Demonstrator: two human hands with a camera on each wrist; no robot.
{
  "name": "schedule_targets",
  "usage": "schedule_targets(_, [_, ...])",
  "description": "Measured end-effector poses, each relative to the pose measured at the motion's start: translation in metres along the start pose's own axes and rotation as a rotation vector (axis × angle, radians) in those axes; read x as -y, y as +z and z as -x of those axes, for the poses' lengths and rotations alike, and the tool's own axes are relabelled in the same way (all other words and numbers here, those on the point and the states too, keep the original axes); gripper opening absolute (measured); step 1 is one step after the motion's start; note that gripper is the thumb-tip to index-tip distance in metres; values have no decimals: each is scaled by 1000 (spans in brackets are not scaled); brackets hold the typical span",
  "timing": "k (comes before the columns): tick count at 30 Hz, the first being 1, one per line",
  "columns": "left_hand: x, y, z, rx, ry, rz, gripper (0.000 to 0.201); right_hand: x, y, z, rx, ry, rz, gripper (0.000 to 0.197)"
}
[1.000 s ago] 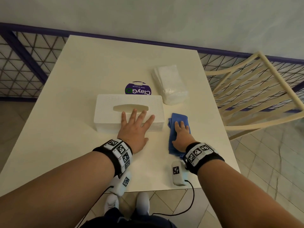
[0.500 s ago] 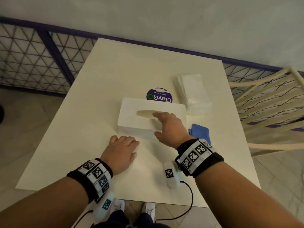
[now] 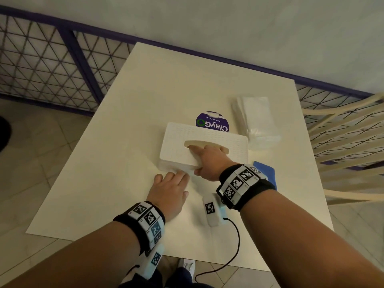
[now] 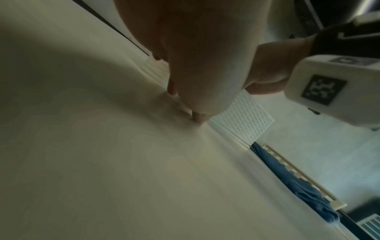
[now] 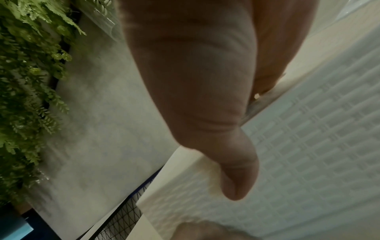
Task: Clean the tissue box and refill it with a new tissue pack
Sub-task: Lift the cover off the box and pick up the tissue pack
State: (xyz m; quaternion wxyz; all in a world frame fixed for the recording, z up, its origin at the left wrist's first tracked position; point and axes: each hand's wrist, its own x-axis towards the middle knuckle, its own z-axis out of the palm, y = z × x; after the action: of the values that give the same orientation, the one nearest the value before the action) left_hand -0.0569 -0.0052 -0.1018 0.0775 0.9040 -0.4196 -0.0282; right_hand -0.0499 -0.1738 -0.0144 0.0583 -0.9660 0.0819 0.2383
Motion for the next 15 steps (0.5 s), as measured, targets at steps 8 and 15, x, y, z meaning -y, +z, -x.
schedule_targets(8, [-8,-4,-3,33,-55,-29,36,-8,-40,8,60,-60,-94,77])
schedule_targets(15, [23,-27,30,77,-147,95,53,-16,-80,9,-231,-1,-332,72])
